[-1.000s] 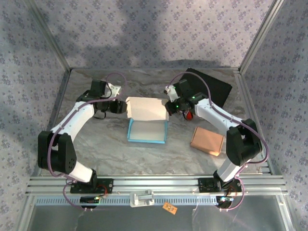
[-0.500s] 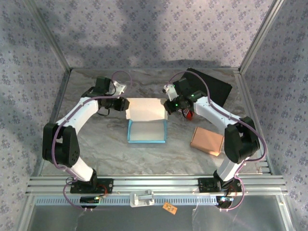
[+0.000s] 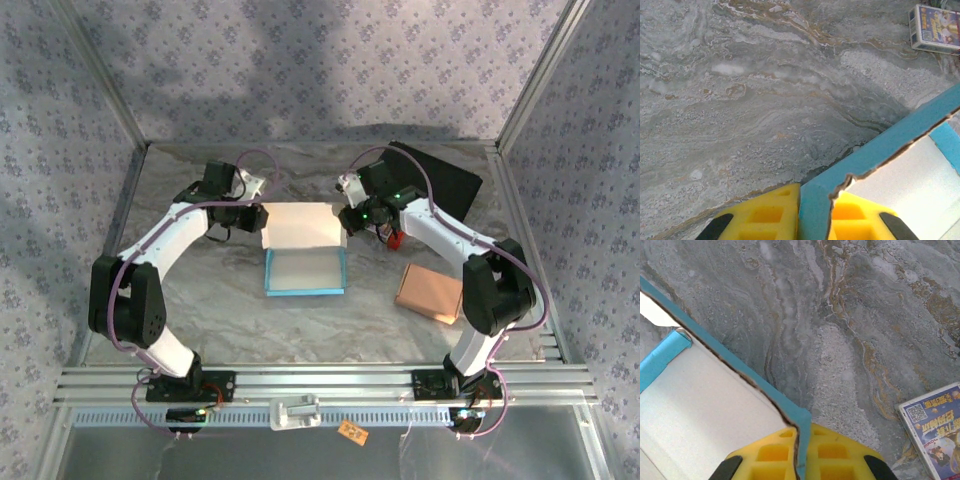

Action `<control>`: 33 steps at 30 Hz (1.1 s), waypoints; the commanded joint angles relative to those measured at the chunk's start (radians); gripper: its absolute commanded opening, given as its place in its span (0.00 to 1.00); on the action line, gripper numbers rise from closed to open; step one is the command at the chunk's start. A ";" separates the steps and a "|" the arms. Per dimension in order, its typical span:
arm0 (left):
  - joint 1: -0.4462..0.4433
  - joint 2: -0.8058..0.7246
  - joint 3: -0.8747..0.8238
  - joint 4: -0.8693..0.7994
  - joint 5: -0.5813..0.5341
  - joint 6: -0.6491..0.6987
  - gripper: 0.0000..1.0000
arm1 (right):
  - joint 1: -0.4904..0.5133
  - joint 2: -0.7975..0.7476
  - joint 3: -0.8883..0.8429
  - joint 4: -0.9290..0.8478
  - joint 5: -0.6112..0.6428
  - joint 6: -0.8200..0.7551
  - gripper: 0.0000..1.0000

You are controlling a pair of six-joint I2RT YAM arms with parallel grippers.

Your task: Fold the paper box

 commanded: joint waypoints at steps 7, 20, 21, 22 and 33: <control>-0.038 -0.020 0.015 0.000 -0.146 -0.138 0.07 | 0.046 0.016 0.056 -0.037 0.087 0.074 0.00; -0.096 -0.113 -0.036 0.104 -0.345 -0.514 0.01 | 0.164 0.027 0.118 0.029 0.441 0.484 0.00; -0.096 -0.115 -0.036 0.120 -0.347 -0.522 0.01 | 0.165 0.035 0.128 0.032 0.453 0.516 0.00; -0.094 -0.114 -0.036 0.139 -0.347 -0.529 0.02 | 0.164 0.045 0.137 0.042 0.463 0.548 0.00; -0.076 -0.028 -0.055 0.312 -0.315 -0.454 0.02 | 0.157 0.108 0.051 0.361 0.457 0.460 0.00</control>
